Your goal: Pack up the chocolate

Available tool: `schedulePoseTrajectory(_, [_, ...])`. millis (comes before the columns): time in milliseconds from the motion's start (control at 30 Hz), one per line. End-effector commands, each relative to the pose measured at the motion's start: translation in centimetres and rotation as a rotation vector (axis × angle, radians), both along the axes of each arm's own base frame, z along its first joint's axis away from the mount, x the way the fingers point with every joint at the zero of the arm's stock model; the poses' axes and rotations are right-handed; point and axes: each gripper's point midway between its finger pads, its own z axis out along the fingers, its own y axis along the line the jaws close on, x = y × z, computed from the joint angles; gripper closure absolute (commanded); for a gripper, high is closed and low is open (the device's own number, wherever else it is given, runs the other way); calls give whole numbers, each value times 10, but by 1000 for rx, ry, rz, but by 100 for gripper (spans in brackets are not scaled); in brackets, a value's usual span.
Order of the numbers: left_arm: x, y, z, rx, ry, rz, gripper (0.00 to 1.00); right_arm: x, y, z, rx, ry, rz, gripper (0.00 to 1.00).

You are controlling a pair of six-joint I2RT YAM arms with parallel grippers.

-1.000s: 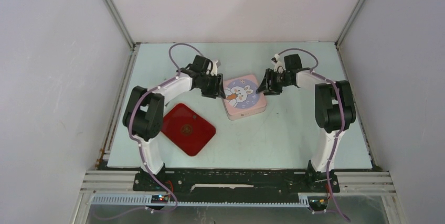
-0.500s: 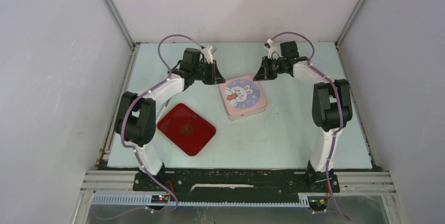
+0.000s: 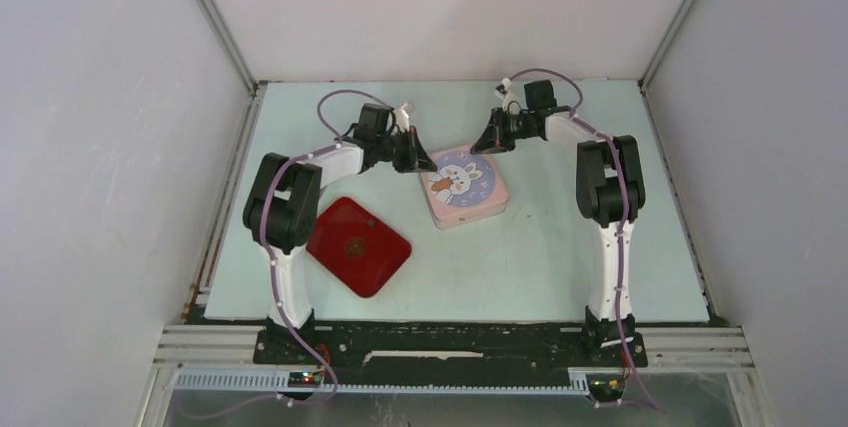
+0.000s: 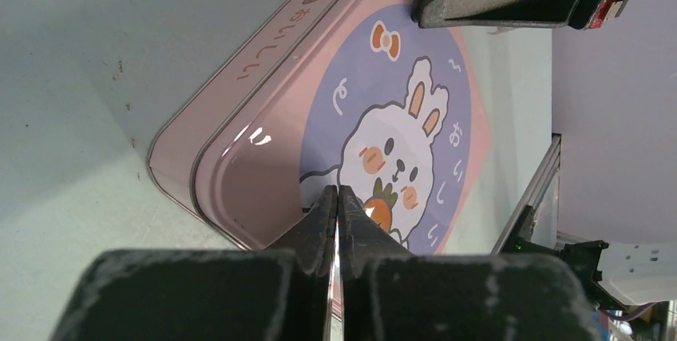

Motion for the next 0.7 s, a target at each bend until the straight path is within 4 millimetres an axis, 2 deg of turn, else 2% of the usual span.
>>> schedulePoseTrajectory(0, [10,4,19,15,-50,15,96,-5,-6,9,-41,-43,-4,100])
schedulePoseTrajectory(133, [14,0,87,-53,-248,-20,96,-4,-2,74,22,-185,25,100])
schedulePoseTrajectory(200, [13,-2,128,-102,-371,-38,96,-5,0,101,52,-238,39,100])
schedulePoseTrajectory(267, [11,-2,149,-128,-430,-45,96,-3,1,119,77,-274,35,100])
schedulePoseTrajectory(333, [11,-2,152,-134,-436,-40,96,1,2,124,90,-277,21,100])
schedulePoseTrajectory(400, [16,-2,139,-120,-392,-25,96,8,1,109,84,-246,5,100])
schedulePoseTrajectory(467, [20,0,112,-106,-313,-1,96,14,1,81,74,-179,-8,100])
schedulePoseTrajectory(600, [22,3,40,-74,-107,43,96,14,0,6,38,14,-37,100])
schedulePoseTrajectory(667, [21,3,10,-61,-11,54,96,9,1,-23,25,80,-39,100])
